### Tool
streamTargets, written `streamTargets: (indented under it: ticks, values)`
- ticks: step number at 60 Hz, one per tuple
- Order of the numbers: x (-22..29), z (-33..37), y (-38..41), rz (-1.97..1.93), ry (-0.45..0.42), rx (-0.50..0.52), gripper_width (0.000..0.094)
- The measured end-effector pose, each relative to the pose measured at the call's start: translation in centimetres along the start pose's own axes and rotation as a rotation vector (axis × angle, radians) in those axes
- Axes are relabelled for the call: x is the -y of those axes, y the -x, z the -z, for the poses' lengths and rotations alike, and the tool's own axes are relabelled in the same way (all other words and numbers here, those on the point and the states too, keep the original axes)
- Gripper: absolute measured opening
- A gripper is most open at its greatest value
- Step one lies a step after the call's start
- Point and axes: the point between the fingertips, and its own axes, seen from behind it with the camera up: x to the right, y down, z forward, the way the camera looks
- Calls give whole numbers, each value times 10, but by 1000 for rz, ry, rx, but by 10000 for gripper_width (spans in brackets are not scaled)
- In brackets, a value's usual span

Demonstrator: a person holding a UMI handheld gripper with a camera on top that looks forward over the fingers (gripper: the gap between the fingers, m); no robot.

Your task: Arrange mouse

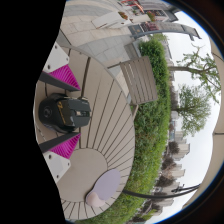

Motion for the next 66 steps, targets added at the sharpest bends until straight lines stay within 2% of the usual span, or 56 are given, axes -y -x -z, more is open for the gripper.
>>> streamTargets:
  ticks: [4,7,11,16,23,32,44,53,66]
  values:
    - [2,-2,-2,7,0,-9,788]
    - [2,-3,-6,21,3,-24,669]
    - [3,-4,-5,38,0,-10,597]
    - [5,-4,-3,62,10,9,551]
    - [26,13,-4,12,12,45,550]
    - [99,46,-31,-28,-50,98,549]
    - [171,34,-150,-5,-92,23,550]
    - [165,-10,-257,14,-42,-64,548]
    - [105,-86,-352,86,87,-104,549]
